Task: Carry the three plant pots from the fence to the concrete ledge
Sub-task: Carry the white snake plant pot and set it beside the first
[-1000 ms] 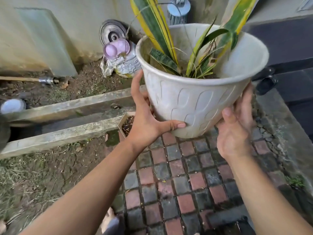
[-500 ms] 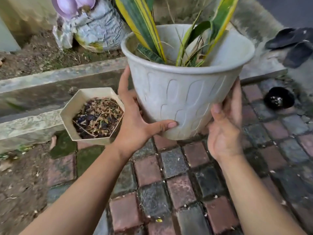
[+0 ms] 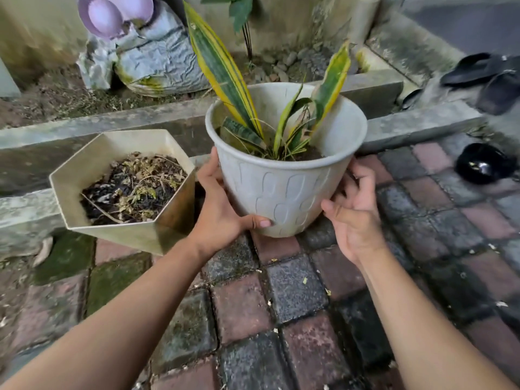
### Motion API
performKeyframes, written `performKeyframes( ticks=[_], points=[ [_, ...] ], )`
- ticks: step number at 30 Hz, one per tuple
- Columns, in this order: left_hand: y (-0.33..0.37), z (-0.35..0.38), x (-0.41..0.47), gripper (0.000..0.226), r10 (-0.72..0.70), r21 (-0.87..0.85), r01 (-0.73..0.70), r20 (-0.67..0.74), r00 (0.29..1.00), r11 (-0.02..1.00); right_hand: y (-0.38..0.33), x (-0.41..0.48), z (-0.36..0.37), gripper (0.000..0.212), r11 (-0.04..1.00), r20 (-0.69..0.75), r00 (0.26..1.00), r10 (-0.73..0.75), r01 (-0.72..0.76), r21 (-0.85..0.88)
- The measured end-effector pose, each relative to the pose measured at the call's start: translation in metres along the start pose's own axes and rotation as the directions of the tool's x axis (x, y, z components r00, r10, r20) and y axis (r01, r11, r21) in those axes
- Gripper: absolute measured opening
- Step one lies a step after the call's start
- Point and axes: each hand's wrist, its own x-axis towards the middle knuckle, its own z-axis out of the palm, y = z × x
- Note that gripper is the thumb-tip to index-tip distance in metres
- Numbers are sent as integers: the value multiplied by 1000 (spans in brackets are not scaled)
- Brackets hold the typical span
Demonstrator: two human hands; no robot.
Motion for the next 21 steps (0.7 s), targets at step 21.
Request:
performKeyframes(
  ticks=[21],
  points=[
    [2,10,-34,91,-225,-332,134,-252,941,934,1,-13,16,109,983,-106,983,150,-160,-90]
  ],
)
